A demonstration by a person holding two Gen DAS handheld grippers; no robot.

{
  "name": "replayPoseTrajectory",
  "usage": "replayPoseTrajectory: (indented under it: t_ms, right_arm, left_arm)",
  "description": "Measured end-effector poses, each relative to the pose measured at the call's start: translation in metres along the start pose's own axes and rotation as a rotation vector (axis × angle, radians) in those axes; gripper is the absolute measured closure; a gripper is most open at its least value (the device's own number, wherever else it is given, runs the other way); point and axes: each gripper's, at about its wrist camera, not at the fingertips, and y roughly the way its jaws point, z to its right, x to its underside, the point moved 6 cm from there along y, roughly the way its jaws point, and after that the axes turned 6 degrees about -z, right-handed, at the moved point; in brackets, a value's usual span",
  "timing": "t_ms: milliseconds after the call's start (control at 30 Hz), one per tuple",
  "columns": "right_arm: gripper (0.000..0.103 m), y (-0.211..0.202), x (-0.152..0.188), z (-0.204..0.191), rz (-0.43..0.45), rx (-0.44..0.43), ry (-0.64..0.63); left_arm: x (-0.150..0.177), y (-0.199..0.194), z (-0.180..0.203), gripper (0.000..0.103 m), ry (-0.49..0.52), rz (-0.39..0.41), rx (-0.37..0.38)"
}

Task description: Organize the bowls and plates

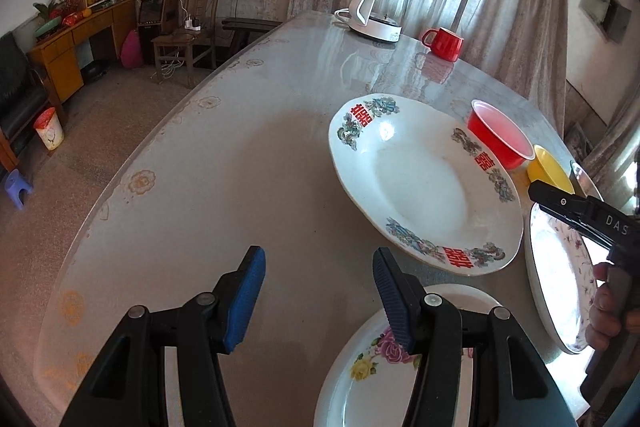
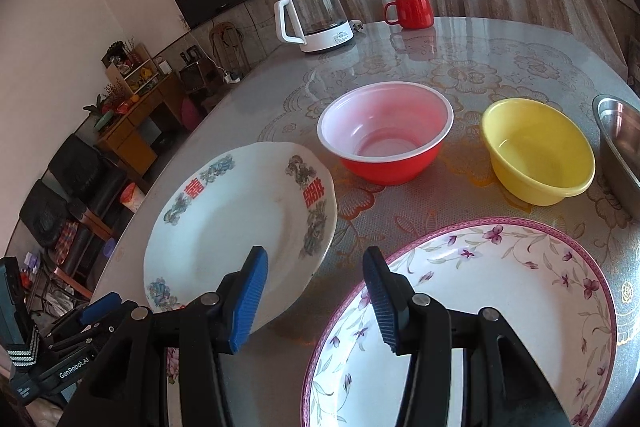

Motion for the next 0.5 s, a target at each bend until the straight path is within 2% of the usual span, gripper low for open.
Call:
replayPoseTrajectory:
  t_ms: [133,267,433,500]
  right_arm:
    - [0.053,0.005,-0.007,0.003,-0.005,0.002,0.011]
    - [0.053,0.01,-0.014,0.005,-0.008,0.005,0.007]
    - [0.053,0.021,-0.019,0.002,-0.022,0.021,-0.027]
    - [0.053,0.026,-0.02,0.003,-0.026,0.026,-0.036]
  left_arm:
    - [-0.014,0.008,-0.008,0.049,-0.054,-0.028,0.064]
    - [-0.033,0.012,-0.011,0.062,-0.056,-0.022,0.083]
    - [-0.055,0.024,-0.012,0.063,-0.067,-0.027,0.125]
    - [-0.062,0.03,-0.014,0.063,-0.069,-0.033,0.12]
